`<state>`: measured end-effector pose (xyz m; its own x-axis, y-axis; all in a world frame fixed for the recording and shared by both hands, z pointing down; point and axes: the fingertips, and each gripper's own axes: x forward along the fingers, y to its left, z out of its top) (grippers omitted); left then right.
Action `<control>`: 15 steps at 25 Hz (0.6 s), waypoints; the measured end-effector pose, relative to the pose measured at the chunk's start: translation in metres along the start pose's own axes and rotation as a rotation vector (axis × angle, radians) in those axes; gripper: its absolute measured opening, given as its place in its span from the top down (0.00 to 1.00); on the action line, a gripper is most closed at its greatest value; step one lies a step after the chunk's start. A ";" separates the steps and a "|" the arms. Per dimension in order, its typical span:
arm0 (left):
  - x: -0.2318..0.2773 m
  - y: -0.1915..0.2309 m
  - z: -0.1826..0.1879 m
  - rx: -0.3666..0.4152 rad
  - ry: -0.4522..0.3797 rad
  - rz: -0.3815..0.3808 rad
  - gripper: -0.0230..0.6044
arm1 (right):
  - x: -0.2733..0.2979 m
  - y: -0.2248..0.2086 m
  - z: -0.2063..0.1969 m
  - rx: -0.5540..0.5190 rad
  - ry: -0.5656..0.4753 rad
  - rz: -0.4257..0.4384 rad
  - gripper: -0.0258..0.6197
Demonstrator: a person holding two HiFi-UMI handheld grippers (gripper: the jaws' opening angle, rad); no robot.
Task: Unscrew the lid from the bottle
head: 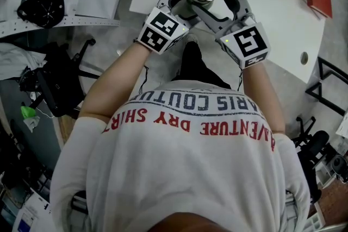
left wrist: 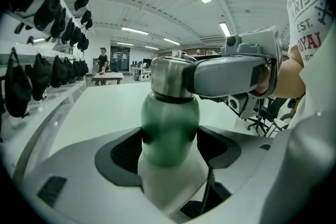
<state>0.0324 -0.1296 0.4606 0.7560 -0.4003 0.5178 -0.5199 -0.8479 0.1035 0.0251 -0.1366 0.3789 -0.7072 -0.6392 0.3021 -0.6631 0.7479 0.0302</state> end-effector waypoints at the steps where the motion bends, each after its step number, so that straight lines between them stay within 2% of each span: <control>1: 0.000 0.000 0.000 -0.004 0.000 0.007 0.42 | 0.001 0.001 0.000 -0.002 -0.001 -0.004 0.53; 5: 0.000 0.000 -0.001 -0.014 -0.003 0.021 0.42 | 0.003 0.003 0.000 -0.016 -0.001 -0.002 0.58; 15: -0.003 0.000 0.000 0.011 0.005 -0.013 0.42 | 0.003 0.006 0.001 -0.050 0.008 0.064 0.59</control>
<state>0.0303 -0.1280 0.4593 0.7608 -0.3870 0.5210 -0.5052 -0.8571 0.1011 0.0190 -0.1337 0.3791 -0.7459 -0.5881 0.3128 -0.6031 0.7956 0.0577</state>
